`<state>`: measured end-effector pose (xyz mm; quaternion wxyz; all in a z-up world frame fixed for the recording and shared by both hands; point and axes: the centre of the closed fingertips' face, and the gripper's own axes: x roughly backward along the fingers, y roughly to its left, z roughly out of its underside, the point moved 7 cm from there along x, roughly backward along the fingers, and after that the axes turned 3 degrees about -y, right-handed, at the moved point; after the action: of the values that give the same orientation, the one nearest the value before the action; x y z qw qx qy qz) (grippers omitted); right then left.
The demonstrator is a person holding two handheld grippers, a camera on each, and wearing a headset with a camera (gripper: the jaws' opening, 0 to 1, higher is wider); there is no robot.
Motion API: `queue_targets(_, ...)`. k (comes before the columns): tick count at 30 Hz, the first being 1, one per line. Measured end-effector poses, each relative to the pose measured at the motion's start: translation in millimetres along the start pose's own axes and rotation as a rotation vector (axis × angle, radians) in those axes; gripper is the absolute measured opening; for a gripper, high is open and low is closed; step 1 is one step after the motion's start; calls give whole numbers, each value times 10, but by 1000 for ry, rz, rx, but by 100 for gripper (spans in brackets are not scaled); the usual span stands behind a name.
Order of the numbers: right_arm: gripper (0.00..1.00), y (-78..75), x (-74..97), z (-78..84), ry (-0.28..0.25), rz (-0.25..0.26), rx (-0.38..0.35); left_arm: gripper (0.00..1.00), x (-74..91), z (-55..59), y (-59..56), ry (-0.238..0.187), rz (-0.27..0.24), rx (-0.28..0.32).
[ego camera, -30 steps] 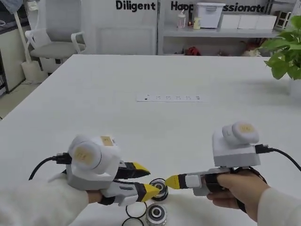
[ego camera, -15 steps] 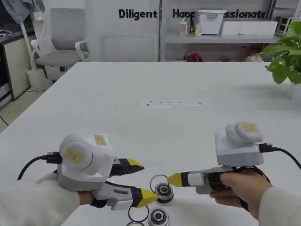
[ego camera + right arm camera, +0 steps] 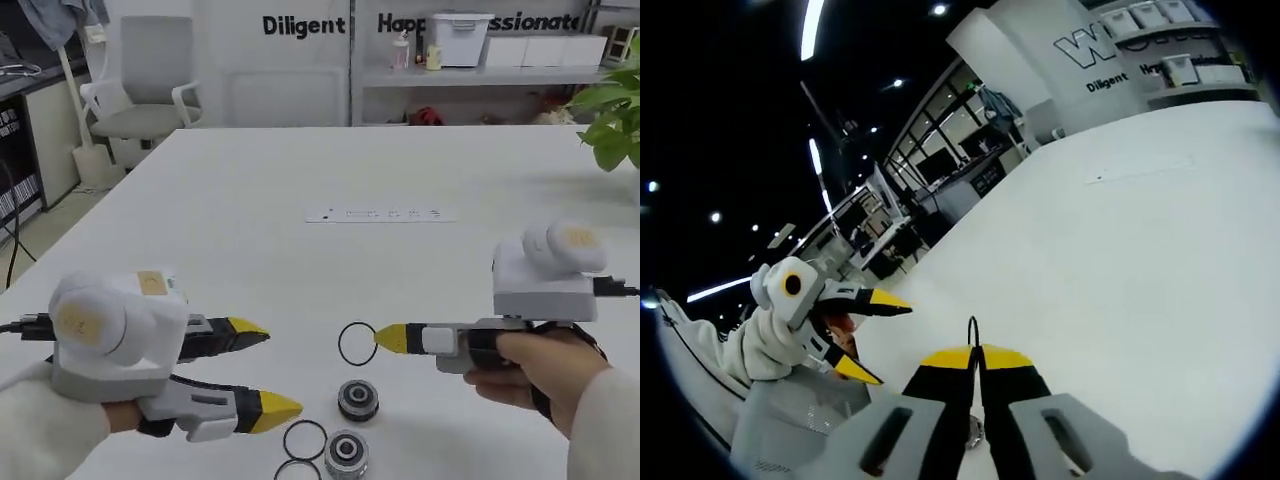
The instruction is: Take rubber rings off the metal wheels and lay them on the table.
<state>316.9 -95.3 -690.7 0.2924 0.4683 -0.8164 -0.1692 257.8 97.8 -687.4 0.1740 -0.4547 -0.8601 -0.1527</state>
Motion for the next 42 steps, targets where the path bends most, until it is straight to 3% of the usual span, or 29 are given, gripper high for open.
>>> queue_targets(4, 0, 83, 15, -41, -9, -25, 22, 54, 98, 51, -13, 0, -2, 19)
queue_targets(11, 0, 211, 13, -74, -11, -66, 29, 55, 169, 109, 1, 26, -17, -4)
queue_targets(15, 0, 298, 1, -55, 12, -98, 42, 56, 204, 148, -31, 33, -5, -5)
queue_targets(21, 0, 422, -29, -33, 33, -128, 94, 56, 266, 280, -48, 82, 3, -27)
queue_targets(24, 0, 464, -46, -19, 41, -139, 105, 56, 288, 295, -26, 74, -4, -10)
queue_targets(38, 0, 545, -187, 168, 145, -171, 153, 56, 274, 379, -19, 129, 5, -44)
queue_targets(42, 0, 577, -213, 224, 168, -179, 157, 56, 267, 376, -30, 127, 14, -42)
